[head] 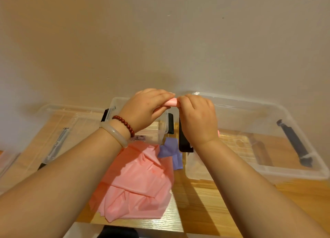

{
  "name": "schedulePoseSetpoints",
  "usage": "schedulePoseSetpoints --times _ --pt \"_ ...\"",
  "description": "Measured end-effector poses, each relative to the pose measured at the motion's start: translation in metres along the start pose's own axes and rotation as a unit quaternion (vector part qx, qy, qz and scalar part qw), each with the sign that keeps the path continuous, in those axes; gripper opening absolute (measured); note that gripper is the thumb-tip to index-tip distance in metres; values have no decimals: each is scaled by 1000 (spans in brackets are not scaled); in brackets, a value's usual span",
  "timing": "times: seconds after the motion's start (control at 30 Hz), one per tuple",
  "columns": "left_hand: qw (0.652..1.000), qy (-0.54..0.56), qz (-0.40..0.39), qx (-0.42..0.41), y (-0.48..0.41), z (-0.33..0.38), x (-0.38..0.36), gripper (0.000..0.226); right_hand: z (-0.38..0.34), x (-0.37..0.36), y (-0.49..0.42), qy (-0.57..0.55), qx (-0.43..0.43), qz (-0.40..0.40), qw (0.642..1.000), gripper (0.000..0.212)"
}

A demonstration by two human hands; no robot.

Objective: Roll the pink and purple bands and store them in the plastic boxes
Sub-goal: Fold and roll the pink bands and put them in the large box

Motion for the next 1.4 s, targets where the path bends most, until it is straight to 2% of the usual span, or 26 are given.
schedulePoseSetpoints --times 0.2,0.33,0.53,0.7,1.0,1.1,1.27,1.4 --pt "998 14 -63 16 -22 38 -24 49 50 20 13 -8 27 -32 999 19" --pt "995 43 -73 55 -29 65 -48 57 86 33 34 19 37 -26 999 20" --pt "982 74 -88 148 -36 79 -70 52 135 36 47 32 32 -75 996 24" --pt "974 70 -133 169 -47 69 -94 51 160 14 51 53 62 -125 989 28" --pt "965 121 -149 178 -60 44 -121 53 168 -57 65 71 137 -234 960 40" --pt "962 149 -143 178 -60 42 -123 64 161 -75 75 61 186 -234 952 35" --pt "966 161 -115 168 -55 37 -130 54 145 -96 85 74 280 -212 933 13" --pt "966 179 -92 160 -54 36 -132 67 141 -126 100 72 296 -259 917 32"
Point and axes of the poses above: each hand's wrist, its own y-axis away from the middle knuckle, its own x-axis out of the back of the hand, z = x × y, the point moved 6 cm from there along -y, towards the middle knuckle, and after that the axes turned 1 degree about x, right-handed, at the moved point
